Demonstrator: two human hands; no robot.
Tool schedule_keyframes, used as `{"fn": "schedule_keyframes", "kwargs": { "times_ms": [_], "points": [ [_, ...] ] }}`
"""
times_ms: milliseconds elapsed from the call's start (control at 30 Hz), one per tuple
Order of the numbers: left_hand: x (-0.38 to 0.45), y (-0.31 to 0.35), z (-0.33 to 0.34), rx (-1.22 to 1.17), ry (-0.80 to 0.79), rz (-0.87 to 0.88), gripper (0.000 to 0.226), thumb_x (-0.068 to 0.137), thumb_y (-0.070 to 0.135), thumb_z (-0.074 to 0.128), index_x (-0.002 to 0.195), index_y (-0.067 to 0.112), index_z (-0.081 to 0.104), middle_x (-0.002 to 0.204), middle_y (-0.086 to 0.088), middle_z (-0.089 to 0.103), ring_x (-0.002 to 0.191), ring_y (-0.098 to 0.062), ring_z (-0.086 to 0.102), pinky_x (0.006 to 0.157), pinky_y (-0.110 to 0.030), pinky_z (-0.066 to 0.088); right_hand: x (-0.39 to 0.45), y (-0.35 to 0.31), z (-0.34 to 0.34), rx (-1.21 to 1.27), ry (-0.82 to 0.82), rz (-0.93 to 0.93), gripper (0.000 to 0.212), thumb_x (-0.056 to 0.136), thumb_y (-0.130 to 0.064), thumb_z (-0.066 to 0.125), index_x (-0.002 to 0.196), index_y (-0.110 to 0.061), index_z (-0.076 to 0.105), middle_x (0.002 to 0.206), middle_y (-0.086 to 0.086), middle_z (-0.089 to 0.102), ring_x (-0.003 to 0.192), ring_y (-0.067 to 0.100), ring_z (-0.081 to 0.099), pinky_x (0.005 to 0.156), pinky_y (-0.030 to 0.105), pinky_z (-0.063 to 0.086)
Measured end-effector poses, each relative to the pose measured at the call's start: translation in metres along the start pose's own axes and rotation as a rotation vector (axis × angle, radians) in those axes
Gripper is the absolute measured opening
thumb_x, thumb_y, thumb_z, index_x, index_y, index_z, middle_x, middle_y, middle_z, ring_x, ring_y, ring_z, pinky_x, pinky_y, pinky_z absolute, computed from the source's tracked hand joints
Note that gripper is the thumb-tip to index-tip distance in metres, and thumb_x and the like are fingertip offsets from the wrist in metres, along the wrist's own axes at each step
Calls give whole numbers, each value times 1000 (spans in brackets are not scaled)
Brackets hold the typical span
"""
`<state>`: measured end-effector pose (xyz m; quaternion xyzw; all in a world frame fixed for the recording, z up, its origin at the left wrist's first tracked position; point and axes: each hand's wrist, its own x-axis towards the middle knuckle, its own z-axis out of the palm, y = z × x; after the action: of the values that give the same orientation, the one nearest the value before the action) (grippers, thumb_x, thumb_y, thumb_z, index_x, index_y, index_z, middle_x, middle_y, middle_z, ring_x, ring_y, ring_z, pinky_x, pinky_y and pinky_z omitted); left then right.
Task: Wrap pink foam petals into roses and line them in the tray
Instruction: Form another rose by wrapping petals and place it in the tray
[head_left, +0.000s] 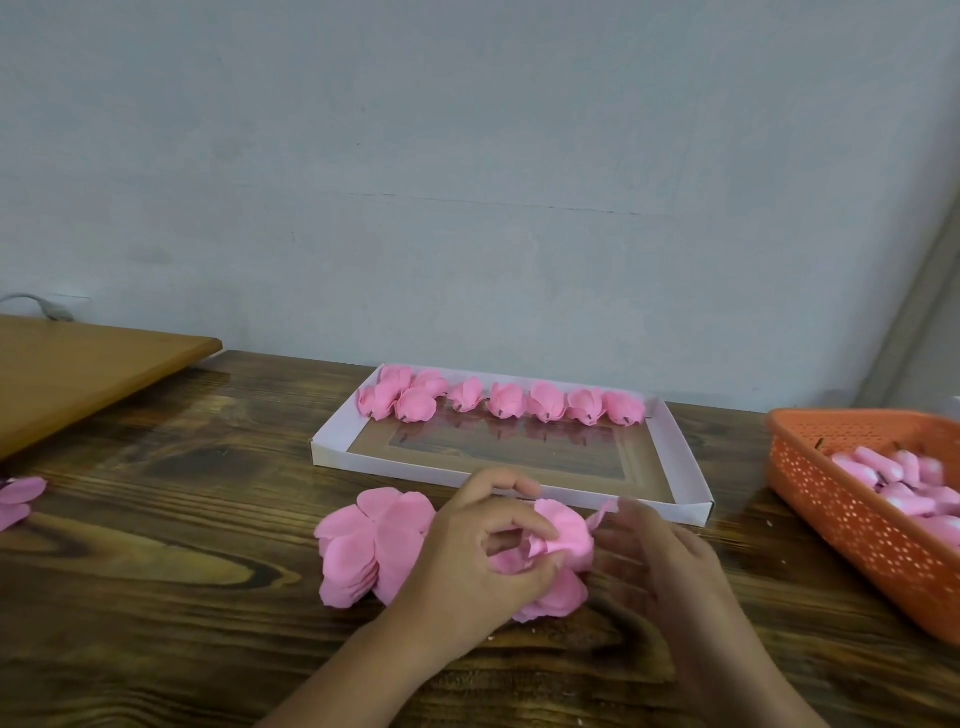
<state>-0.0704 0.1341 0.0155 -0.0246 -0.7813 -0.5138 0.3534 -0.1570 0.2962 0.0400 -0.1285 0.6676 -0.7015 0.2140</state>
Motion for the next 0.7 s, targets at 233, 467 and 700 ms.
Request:
{"fn": "schedule_keyframes", "kwargs": {
  "times_ms": [233, 467, 700],
  "points": [
    [-4, 2, 3, 33, -62, 12, 16, 73, 31, 79, 88, 31, 75, 114, 22, 59, 113, -10, 64, 83, -22, 60, 0, 2, 5, -123, 39, 11, 22, 93, -25, 65, 81, -15, 80, 82, 11, 77, 77, 23, 74, 70, 35, 62],
    [-7, 0, 3, 108, -174, 20, 20, 76, 34, 76, 96, 34, 73, 116, 24, 57, 111, -10, 63, 85, -27, 60, -9, 5, 10, -390, 148, -348, 24, 90, -26, 62, 78, -42, 75, 70, -7, 75, 68, 13, 73, 64, 42, 62],
    [-6, 0, 5, 51, -163, 60, 14, 77, 33, 77, 91, 28, 76, 125, 23, 54, 113, -14, 66, 85, -26, 60, -17, 6, 15, -468, -8, -561, 47, 92, -18, 66, 90, -64, 69, 77, -23, 75, 71, -4, 71, 60, 12, 54]
  ]
}}
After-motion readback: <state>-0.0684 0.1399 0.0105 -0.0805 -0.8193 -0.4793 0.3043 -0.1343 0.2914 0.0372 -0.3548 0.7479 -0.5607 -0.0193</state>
